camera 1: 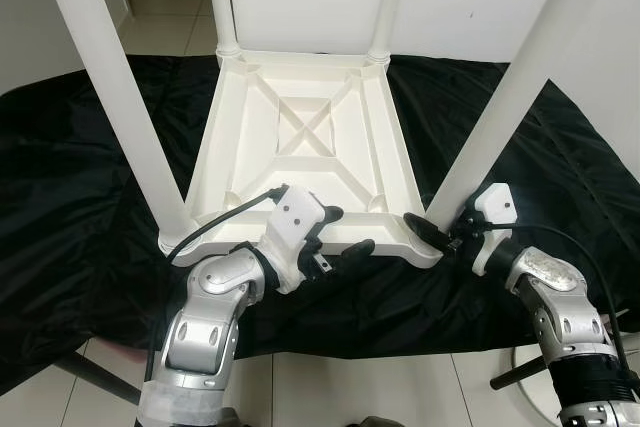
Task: Building children table
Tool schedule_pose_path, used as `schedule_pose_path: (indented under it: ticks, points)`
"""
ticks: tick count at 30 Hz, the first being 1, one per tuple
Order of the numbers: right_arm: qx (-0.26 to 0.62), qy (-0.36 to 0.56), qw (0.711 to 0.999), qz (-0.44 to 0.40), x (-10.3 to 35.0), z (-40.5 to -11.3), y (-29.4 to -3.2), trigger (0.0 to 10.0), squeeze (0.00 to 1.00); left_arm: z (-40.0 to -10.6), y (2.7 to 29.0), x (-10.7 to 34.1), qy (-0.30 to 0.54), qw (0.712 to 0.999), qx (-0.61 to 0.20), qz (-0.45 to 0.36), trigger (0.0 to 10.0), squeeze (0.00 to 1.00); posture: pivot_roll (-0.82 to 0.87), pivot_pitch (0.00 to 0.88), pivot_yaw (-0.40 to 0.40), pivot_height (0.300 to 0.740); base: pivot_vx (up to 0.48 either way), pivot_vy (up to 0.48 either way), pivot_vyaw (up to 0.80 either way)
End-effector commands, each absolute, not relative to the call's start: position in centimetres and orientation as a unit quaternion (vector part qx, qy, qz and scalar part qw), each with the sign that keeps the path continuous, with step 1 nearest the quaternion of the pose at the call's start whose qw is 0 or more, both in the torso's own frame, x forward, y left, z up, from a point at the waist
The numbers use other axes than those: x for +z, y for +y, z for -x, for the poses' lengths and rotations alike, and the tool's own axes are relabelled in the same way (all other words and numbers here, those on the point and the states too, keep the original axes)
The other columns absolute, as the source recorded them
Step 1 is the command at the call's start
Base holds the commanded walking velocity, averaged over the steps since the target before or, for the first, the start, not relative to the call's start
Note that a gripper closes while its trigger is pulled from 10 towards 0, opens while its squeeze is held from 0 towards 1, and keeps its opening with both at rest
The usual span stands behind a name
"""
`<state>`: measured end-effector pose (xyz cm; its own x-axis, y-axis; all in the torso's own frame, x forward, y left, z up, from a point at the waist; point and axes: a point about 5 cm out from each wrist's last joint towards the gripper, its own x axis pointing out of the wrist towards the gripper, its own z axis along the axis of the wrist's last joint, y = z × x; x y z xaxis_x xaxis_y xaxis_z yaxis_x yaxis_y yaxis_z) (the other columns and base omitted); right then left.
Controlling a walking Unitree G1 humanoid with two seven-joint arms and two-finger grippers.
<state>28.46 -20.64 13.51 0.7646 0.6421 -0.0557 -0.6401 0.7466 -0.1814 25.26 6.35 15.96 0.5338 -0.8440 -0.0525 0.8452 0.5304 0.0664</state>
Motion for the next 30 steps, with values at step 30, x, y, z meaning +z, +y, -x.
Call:
schedule_pose_path:
  ticks: [30]
  points:
    - [-0.018,0.008,1.000,-0.019,13.7,-27.4,-13.5,10.0,0.00,-25.9,6.4,16.5,-0.005,0.918,-0.395,-0.028,10.0,0.00,-0.08,0.054,-0.009,0.740,0.000,0.000,0.00]
